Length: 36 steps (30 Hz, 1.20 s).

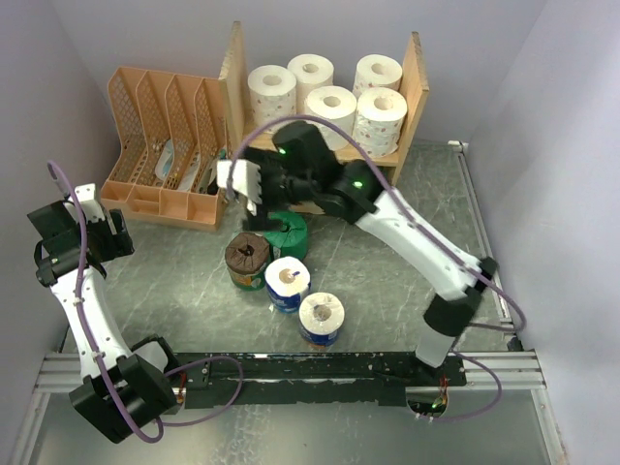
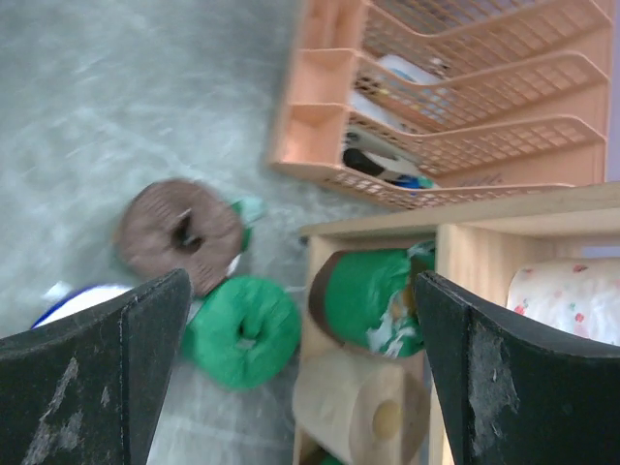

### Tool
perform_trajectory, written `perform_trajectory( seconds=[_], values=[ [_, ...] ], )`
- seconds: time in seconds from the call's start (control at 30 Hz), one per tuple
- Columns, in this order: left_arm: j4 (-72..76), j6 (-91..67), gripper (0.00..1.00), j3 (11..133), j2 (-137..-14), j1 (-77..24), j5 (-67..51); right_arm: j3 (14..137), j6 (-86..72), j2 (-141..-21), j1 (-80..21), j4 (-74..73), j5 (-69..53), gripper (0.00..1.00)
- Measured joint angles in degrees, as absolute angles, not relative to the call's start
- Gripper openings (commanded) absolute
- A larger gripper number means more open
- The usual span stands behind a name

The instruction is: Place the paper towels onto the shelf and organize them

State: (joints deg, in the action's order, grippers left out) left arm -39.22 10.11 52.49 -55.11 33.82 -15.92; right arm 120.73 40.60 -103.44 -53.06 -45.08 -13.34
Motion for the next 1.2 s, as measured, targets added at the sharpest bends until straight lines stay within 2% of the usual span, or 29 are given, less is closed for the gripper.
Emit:
perform_trajectory(
  seconds=[0.13,0.27,0.37,0.53,0.8,1.07,1.2],
  values=[
    [-39.2,10.1,0.84,52.5,-55.1,33.8,-15.9,115.7,47.1,-91.8,-54.1,-57.6,-16.4,1.0],
    [-39.2,10.1,0.84,52.5,-55.1,33.8,-15.9,105.6,49.8,-82.5,-45.3,-61.9,-14.3,1.0],
    [-39.2,10.1,0.84,52.5,-55.1,33.9,-15.9,96.8,50.0,-79.8,-37.7,-61.9,-12.3,1.0],
    [-39.2,10.1,0.84,52.5,-55.1,33.9,-15.9,88.0,49.2,-78.0,-33.1,-61.8,-11.5,1.0],
    [-39.2,10.1,0.84,52.5,-55.1,33.9,-15.9,87.4,46.9,-74.9,-33.6,-61.0,-18.4,1.0],
    [-39.2,10.1,0.84,52.5,-54.9,33.9,-16.0,88.6,45.7,-84.7,-45.1,-63.2,-21.0,1.0],
    [-39.2,10.1,0.84,52.5,-54.9,33.9,-16.0,89.7,45.6,-86.3,-46.1,-65.1,-24.4,1.0]
  ],
)
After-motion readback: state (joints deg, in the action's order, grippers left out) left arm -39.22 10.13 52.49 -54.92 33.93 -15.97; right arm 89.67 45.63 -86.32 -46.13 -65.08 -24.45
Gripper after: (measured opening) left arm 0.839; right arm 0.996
